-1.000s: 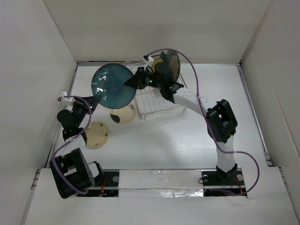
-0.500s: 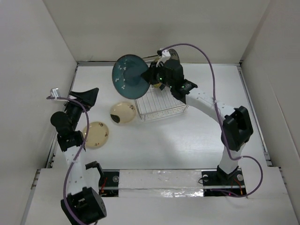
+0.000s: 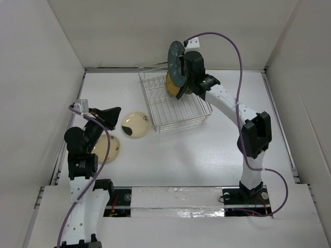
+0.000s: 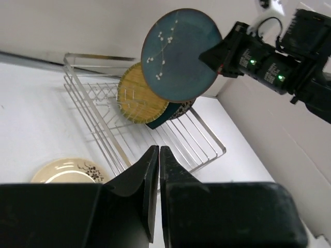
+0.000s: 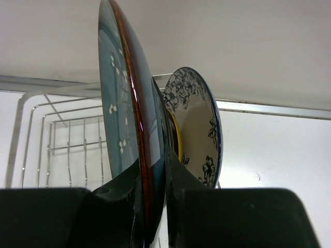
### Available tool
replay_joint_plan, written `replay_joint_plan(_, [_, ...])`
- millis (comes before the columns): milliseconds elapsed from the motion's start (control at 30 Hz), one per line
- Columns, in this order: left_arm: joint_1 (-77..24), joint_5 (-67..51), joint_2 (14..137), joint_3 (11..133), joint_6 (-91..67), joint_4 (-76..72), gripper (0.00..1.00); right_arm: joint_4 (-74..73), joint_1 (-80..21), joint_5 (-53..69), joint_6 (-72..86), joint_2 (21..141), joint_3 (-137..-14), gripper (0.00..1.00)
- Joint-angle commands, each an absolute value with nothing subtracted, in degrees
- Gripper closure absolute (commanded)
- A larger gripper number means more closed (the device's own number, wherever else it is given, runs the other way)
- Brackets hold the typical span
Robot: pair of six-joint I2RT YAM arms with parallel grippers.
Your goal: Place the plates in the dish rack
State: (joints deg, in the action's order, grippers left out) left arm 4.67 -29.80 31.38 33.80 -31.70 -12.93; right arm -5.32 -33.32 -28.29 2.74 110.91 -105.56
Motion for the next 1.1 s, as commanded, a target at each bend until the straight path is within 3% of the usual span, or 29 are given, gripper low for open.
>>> replay_joint_plan(0, [1.94,-22.07,26.99,37.35,-23.56,-8.01,0.98,2.90,-33.93,-31.20,-1.31,111.00,-113.90,1.00])
replay_joint_plan(267, [1.93,-21.18,25.93,36.74,-22.59,-6.85,0.85,0.35,-33.93,-29.36,-0.35,117.06,-117.68,1.00])
replay_joint_plan(667, [1.93,-21.10,26.28,36.04,-22.32,-6.15,0.81,0.18,-35.15,-31.37,2.64,124.10,-120.41,1.00])
replay_joint_plan(933, [1.93,-19.43,28.91,36.74,-21.97,-4.13,0.75,3.95,-40.77,-37.00,-4.82,127.17,-118.83,1.00])
replay_joint_plan(1000, [1.93,-19.16,29.53,36.91,-21.80,-3.69,0.71,4.39,-41.30,-37.88,-5.45,127.62,-118.65,1.00])
replay_joint_plan(1067, [1.93,-18.90,30.58,37.00,-21.88,-3.43,0.58,4.48,-41.31,-37.79,-5.28,127.62,-118.13,0.94])
